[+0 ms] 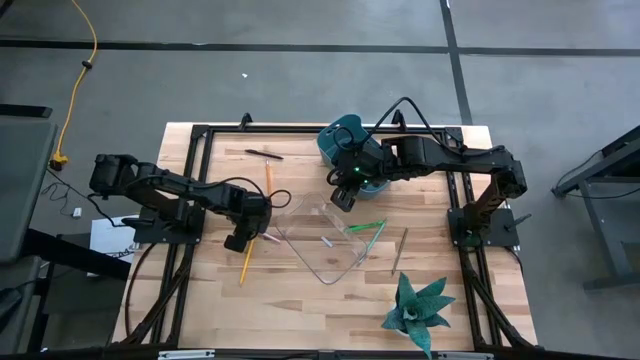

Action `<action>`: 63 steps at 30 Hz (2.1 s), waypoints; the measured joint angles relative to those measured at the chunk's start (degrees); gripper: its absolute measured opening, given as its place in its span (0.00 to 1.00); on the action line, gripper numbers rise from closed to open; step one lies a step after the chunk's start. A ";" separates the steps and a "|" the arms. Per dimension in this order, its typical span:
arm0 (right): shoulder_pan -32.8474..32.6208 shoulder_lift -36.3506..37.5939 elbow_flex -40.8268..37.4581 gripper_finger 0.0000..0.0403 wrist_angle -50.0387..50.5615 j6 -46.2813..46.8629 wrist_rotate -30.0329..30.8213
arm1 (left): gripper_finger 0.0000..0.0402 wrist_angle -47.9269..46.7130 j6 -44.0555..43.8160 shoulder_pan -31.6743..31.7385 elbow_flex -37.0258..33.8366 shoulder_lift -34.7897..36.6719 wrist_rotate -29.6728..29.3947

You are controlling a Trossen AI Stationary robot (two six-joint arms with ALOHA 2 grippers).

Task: Sort pens & pencils
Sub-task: Put the pink pen into the blue bin

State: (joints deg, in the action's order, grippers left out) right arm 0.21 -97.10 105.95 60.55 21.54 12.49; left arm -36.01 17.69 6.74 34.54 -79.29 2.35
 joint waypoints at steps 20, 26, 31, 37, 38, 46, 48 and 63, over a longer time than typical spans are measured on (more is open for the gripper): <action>0.00 0.00 0.00 0.24 0.00 0.02 0.00 | 0.28 -1.14 -1.46 0.02 -0.26 0.59 -2.47; 0.00 0.00 0.00 0.24 0.02 0.00 0.00 | 0.28 -0.89 -1.46 0.02 -0.22 -0.31 -2.56; 0.00 0.00 0.00 0.24 0.02 0.02 0.00 | 0.28 -0.84 -1.50 0.04 -0.02 -1.24 -1.79; 0.00 0.00 0.00 0.24 0.02 0.01 0.00 | 0.28 -0.76 -1.49 0.04 -0.02 -1.27 -1.74; 0.00 0.00 0.00 0.24 0.02 0.01 0.00 | 0.28 -0.76 -1.49 0.04 -0.02 -1.27 -1.73; 0.00 0.00 0.00 0.24 0.02 -0.11 0.02 | 0.23 -0.74 -1.51 0.02 -0.04 -1.29 -1.61; 0.00 0.00 0.00 0.24 0.02 -0.11 0.01 | 0.18 -0.69 -1.51 0.00 -0.04 -1.29 -1.51; 0.00 0.00 0.00 0.24 0.02 -0.05 0.02 | 0.11 -0.53 -2.80 0.00 -0.04 -1.29 -1.47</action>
State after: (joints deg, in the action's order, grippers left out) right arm 0.21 -97.10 105.95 60.58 21.49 12.51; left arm -36.54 14.89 6.74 34.50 -80.58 0.88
